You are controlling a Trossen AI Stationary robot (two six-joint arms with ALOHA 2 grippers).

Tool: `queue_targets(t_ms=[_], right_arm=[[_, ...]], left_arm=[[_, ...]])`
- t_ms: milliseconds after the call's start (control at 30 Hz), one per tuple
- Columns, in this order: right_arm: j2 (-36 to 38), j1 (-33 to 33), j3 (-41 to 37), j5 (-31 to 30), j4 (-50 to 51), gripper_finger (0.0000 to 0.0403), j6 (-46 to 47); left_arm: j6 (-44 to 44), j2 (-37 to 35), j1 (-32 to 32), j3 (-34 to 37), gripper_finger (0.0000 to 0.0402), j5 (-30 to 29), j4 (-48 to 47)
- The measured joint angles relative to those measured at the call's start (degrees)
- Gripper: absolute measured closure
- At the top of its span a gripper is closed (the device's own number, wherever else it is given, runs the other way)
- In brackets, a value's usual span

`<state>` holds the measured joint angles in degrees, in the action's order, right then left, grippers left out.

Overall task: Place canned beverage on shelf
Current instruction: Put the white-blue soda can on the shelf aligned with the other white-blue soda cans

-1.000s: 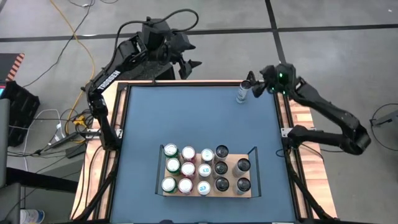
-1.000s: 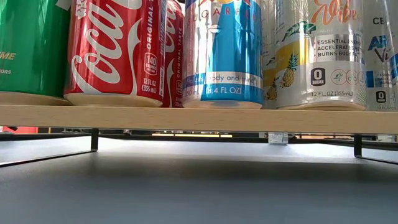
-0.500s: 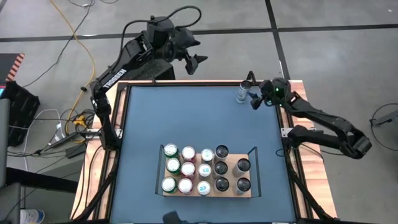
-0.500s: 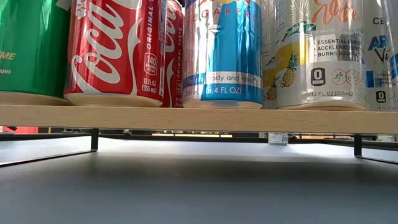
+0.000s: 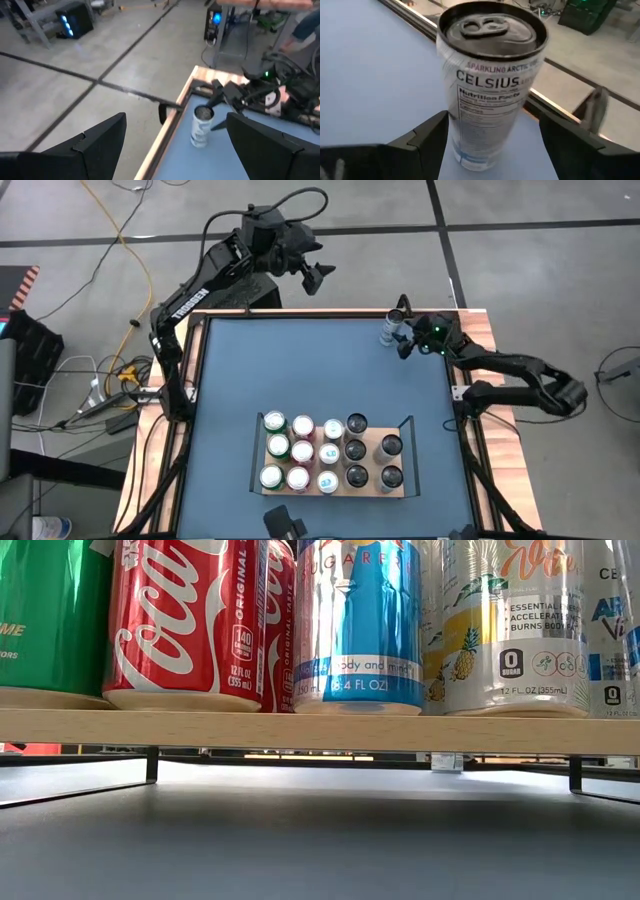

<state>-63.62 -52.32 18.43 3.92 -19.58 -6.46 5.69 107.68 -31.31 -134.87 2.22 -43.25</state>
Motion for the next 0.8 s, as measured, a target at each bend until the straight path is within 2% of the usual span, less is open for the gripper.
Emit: queue_targets(t_ms=[233,400,533,733,800], right_arm=[[-9.9,0.2,0.0,1.0,-9.6,0.0102,0.0],[-14.1,0.2,0.0,0.9,-12.7,0.0106,0.7],[-15.5,0.2,0.0,0.9,-14.3,0.0135,2.2],[-15.9,0.2,0.4,0.5,-14.3,0.0214,2.4],[-15.9,0.2,0.4,0.5,-14.3,0.022,2.4]], left_arm=[[0.5,1.2,-0.7,0.0,0.0072,-0.1,-0.1],[2.4,1.3,-0.7,0.0,0.0072,0.0,0.1],[2.2,1.3,-0.7,0.0,0.0072,0.0,0.4],[2.5,1.3,-0.8,0.0,0.0072,1.1,0.3],[2.7,1.3,-0.8,0.0,0.0072,1.5,0.3]])
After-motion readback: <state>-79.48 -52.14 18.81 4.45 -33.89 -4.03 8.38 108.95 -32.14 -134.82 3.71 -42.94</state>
